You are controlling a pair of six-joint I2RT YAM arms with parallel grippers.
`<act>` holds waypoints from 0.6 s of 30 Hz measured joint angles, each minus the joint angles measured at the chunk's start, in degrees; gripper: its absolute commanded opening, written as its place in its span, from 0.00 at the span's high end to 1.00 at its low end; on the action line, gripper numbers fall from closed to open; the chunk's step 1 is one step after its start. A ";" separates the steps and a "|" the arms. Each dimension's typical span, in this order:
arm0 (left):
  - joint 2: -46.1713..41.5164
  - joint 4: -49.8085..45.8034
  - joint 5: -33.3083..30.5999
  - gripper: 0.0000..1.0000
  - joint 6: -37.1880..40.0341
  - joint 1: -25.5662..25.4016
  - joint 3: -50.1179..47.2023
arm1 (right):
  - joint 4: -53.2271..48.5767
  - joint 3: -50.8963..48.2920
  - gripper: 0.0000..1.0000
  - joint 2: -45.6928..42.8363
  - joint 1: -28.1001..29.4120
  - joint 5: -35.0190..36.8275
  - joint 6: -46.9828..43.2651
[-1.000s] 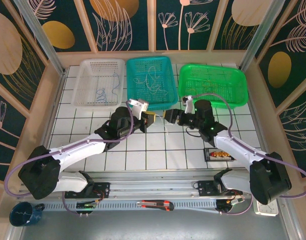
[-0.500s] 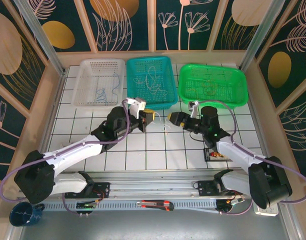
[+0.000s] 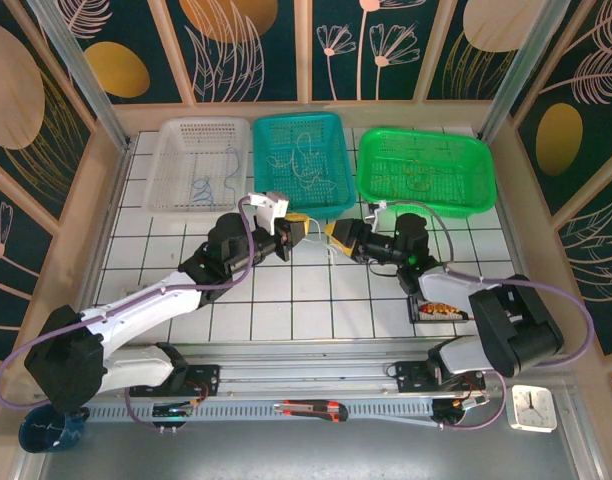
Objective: Untangle the cables
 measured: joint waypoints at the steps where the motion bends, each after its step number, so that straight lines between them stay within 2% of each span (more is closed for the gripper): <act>1: -0.11 0.04 -0.02 1.00 0.00 0.00 0.00 | 1.40 0.00 0.23 0.87 0.24 -0.42 1.05; 2: -0.15 0.09 0.00 1.00 0.00 0.00 0.00 | 2.58 0.02 0.32 1.57 0.39 -0.68 1.84; 3: -0.15 0.35 0.00 1.00 0.00 0.00 0.00 | 3.91 0.09 0.46 2.40 0.57 -1.01 2.95; 4: -0.15 0.48 -0.02 1.00 0.00 0.00 0.00 | 5.33 0.22 0.69 3.17 0.57 -1.44 3.56; 5: -0.17 0.63 -0.02 1.00 0.00 0.00 -0.02 | 6.27 0.42 0.87 3.67 0.57 -1.81 4.11; 6: -0.17 0.90 -0.02 1.00 0.00 0.00 -0.11 | 7.08 0.72 1.00 4.17 0.57 -2.12 4.74; 12: -1.55 2.51 -0.33 1.00 -0.52 0.00 -4.37 | 7.50 5.66 1.00 4.72 -3.43 -3.87 5.73; 18: -4.02 4.98 -1.75 1.00 -2.34 0.00 -11.06 | -6.03 19.30 1.00 2.97 -11.41 -2.23 -2.08</act>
